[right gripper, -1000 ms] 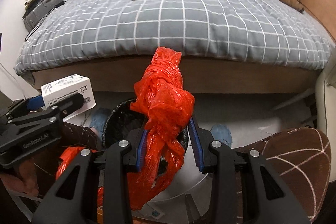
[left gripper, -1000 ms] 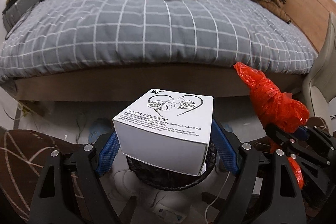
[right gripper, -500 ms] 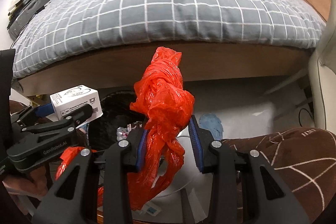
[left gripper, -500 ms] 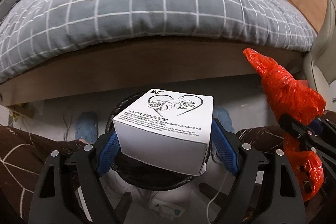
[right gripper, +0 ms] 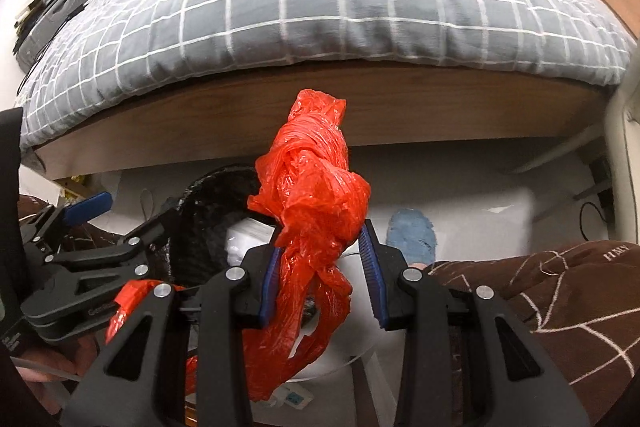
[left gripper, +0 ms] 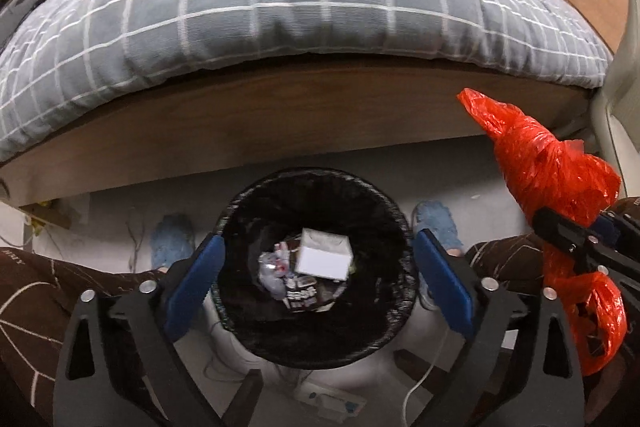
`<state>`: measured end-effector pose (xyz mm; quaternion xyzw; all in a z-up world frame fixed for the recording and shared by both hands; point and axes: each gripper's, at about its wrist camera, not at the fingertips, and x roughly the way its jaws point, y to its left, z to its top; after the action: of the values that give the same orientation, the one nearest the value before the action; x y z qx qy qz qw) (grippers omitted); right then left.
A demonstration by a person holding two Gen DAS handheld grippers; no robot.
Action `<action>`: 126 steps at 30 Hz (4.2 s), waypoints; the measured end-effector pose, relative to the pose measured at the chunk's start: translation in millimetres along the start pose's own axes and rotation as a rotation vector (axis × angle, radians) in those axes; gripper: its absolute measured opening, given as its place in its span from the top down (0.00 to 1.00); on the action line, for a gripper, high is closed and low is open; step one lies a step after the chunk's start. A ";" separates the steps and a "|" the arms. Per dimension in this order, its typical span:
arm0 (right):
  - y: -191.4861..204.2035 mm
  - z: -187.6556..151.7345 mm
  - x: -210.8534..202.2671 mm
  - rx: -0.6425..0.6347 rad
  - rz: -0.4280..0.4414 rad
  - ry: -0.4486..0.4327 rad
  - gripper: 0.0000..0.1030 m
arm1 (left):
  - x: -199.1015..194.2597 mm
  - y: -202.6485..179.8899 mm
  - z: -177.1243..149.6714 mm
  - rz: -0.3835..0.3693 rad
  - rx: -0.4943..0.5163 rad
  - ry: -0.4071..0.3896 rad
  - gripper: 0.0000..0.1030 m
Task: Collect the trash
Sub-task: 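Open the left tool over the bin to drop the white box, then open the right tool over the bin to drop the red plastic bag, then move both tools back over the bed toward the bubble wrap and tissues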
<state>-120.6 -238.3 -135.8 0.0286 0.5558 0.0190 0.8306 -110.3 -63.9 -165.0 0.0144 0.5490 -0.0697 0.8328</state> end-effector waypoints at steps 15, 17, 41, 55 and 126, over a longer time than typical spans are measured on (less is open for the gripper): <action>87.8 23.4 25.5 -0.153 0.069 0.032 0.66 | -19.8 91.8 -3.3 0.078 -0.166 -0.025 0.06; 97.1 25.8 29.5 -0.168 0.070 0.037 0.65 | -22.0 98.6 -3.7 0.088 -0.175 -0.033 0.06; 129.3 20.0 27.5 -0.221 0.055 0.004 0.29 | -45.9 135.0 -6.7 0.130 -0.245 -0.079 0.06; 105.9 29.8 -21.6 -0.186 0.003 -0.129 0.09 | -84.1 121.1 5.3 0.118 -0.209 -0.151 0.06; 75.3 341.0 42.5 -0.142 0.070 -0.337 0.12 | 17.4 130.6 354.3 0.076 -0.114 -0.297 0.06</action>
<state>210.9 -169.4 -40.1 -0.0081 0.4047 0.0822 0.9107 236.9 28.1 -47.3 -0.0226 0.4219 -0.0084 0.9063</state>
